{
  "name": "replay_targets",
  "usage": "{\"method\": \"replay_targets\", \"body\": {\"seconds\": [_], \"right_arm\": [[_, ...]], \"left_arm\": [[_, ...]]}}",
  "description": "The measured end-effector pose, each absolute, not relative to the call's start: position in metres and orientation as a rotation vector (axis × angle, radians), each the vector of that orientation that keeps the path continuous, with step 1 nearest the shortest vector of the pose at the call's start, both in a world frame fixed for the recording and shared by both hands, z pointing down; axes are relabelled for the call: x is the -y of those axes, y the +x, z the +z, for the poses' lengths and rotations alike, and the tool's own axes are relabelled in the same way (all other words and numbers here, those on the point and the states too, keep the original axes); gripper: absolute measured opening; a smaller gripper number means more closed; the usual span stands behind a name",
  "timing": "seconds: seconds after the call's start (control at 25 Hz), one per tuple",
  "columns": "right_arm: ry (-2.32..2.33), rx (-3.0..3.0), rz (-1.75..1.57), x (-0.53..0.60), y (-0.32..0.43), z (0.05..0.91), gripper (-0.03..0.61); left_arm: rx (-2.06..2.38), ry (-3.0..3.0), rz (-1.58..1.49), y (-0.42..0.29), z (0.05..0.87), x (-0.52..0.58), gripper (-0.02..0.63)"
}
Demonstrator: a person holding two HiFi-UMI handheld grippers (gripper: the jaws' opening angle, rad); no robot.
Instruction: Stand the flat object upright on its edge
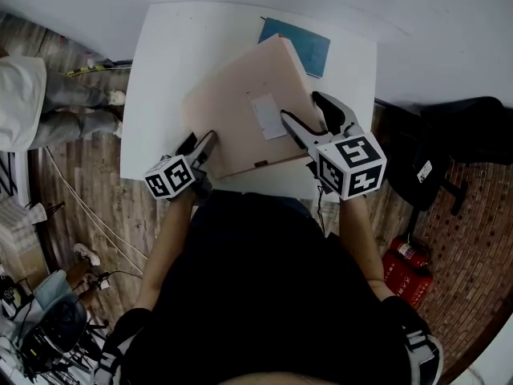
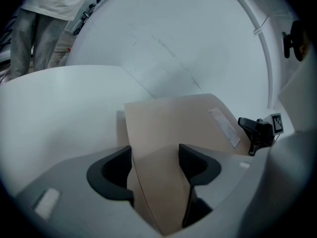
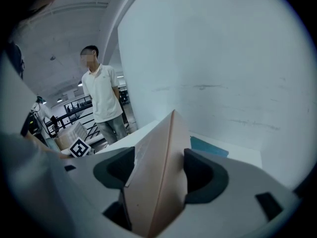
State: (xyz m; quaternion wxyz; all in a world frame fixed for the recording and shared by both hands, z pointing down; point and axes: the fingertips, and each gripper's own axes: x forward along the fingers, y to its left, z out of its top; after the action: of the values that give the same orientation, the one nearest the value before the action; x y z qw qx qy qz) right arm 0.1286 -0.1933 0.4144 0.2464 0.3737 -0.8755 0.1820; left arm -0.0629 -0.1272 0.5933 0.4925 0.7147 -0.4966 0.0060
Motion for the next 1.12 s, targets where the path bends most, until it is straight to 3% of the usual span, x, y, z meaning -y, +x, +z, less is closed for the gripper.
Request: {"method": "replay_targets", "body": {"seconds": [0.72,1.12], "right_arm": [[0.86,2.484,0.248,0.178,0.075,0.373,0.294],[0.704,2.545,0.083,0.167,0.037,0.354,0.25]], "left_arm": [[1.389,1.896,0.249,-0.087,0.575,0.124,0.299],[1.493,1.897,0.315,-0.104,0.572,0.118,0.273]]}}
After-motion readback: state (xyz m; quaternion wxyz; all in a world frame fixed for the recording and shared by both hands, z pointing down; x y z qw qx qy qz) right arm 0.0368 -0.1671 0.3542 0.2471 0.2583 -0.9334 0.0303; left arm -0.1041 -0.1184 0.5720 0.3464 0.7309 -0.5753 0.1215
